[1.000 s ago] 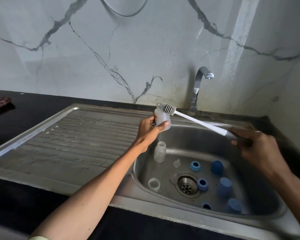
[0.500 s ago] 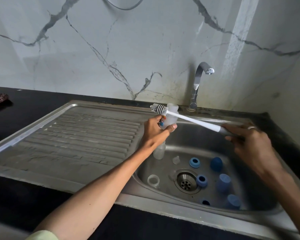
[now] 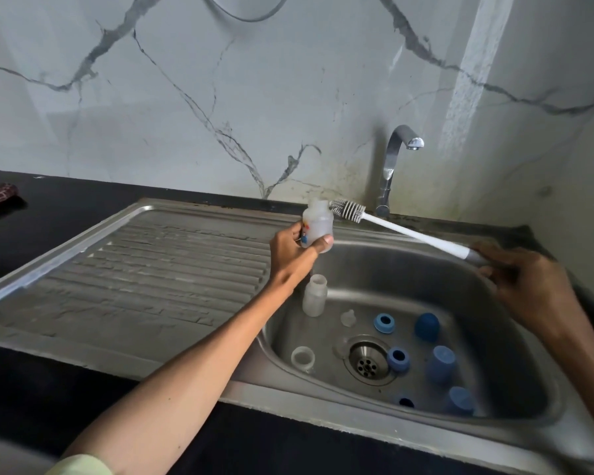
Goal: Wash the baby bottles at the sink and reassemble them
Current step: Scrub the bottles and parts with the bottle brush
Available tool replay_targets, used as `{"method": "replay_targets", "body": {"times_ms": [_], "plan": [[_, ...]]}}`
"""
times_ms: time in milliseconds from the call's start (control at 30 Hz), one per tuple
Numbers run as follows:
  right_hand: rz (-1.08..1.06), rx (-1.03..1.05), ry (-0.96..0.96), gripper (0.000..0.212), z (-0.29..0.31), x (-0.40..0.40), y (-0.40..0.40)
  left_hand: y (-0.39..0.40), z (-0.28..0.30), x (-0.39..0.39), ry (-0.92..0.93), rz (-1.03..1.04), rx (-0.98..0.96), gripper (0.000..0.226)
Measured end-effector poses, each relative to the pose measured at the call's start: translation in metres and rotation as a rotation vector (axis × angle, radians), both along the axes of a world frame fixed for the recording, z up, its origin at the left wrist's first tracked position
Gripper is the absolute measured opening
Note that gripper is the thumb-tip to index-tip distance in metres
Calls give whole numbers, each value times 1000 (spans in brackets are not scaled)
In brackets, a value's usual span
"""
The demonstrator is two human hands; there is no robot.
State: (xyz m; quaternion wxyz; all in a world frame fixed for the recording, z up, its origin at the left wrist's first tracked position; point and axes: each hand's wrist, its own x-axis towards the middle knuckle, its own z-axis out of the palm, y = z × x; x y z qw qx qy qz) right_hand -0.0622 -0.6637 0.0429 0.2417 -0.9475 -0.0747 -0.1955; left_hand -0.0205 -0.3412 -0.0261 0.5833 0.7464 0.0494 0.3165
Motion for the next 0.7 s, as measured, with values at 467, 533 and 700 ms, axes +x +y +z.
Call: {"method": "replay_targets", "body": {"times_ms": [467,533,700], "plan": [[-27,-68,63,40,4,-12,26,2,-2,4,-52,73,95,29],[-17,-82,52,40,3,-12,27,-2,-5,3,-47,28,138,26],[-6,-81,55,40,-2,-5,22,-5,-3,5,-69,27,89,30]]}}
